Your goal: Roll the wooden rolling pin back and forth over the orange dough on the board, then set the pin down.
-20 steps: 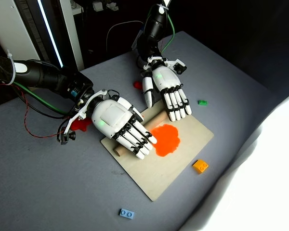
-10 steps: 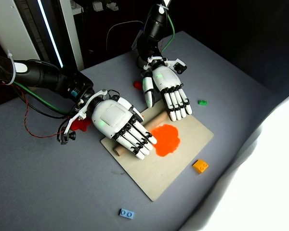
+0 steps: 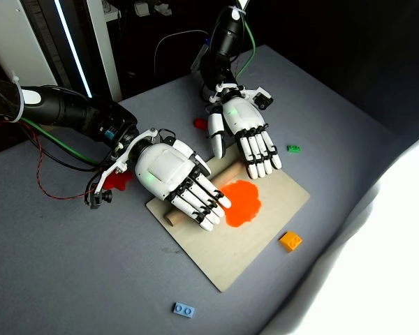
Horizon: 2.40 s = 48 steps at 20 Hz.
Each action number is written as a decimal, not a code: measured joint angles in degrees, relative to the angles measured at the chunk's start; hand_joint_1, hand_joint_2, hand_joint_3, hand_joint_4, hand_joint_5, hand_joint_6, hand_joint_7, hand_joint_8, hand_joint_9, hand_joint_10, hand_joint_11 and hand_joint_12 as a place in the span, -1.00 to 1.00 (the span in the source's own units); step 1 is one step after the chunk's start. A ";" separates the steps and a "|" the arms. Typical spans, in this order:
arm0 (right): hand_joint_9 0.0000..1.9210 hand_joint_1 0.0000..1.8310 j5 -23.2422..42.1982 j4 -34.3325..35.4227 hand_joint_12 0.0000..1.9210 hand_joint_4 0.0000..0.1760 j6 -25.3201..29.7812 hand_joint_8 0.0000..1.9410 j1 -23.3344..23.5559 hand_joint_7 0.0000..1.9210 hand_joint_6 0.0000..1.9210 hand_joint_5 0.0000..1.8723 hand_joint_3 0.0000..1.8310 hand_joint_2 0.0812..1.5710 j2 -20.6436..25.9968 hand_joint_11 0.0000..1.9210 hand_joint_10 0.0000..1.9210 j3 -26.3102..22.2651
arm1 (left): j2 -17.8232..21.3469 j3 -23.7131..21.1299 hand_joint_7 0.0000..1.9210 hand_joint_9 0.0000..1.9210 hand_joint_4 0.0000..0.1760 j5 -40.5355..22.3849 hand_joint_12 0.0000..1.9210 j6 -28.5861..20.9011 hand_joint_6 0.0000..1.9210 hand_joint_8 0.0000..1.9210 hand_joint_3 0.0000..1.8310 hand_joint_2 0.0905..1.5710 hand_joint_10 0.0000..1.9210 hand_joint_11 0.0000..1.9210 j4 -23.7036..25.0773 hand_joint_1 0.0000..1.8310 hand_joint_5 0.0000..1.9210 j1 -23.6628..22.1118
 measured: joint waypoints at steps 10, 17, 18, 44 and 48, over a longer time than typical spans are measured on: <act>-0.78 -1.00 0.48 -2.62 -0.63 -1.00 0.46 -1.00 0.96 -0.70 -0.99 -0.71 -0.90 1.00 1.25 -1.00 -0.99 0.00 | 7.65 -1.05 -0.77 -0.85 -1.00 13.49 -0.98 0.55 -0.99 -1.00 -1.00 0.91 -1.00 -0.99 0.35 -1.00 -0.80 -9.16; -0.73 -1.00 -3.17 -7.50 -0.34 -1.00 2.05 -0.99 3.06 -0.64 -0.98 -0.66 -0.98 0.95 6.71 -1.00 -0.98 0.02 | 12.70 -1.31 -0.74 -0.82 -1.00 30.29 -0.88 10.91 -1.00 -1.00 -1.00 0.90 -1.00 -1.00 -4.00 -1.00 -0.79 -19.98; -0.72 -1.00 -3.58 -8.28 -0.36 -1.00 2.73 -0.99 3.52 -0.63 -0.99 -0.66 -1.00 0.90 7.39 -1.00 -0.98 0.00 | 13.35 -1.60 -0.72 -0.80 -1.00 32.33 -0.79 12.20 -0.99 -1.00 -1.00 0.87 -1.00 -1.00 -3.91 -1.00 -0.75 -21.35; 0.19 -0.97 -19.98 -15.19 1.00 -1.00 11.30 0.83 9.16 0.21 0.87 0.09 -0.99 0.95 19.63 0.08 1.00 -0.17 | 21.51 -11.41 0.06 -0.12 -1.00 51.15 1.00 30.75 0.64 0.69 -1.00 0.94 0.96 -0.38 -14.93 -0.78 -0.08 -35.47; 0.21 -0.90 -20.52 -15.21 1.00 -1.00 10.93 0.86 9.16 0.22 0.93 0.11 -1.00 0.95 19.63 0.13 1.00 -0.17 | 21.75 -11.39 0.00 -0.16 -1.00 50.71 1.00 30.51 0.75 0.83 -1.00 0.95 1.00 -0.44 -14.97 -0.79 -0.09 -35.54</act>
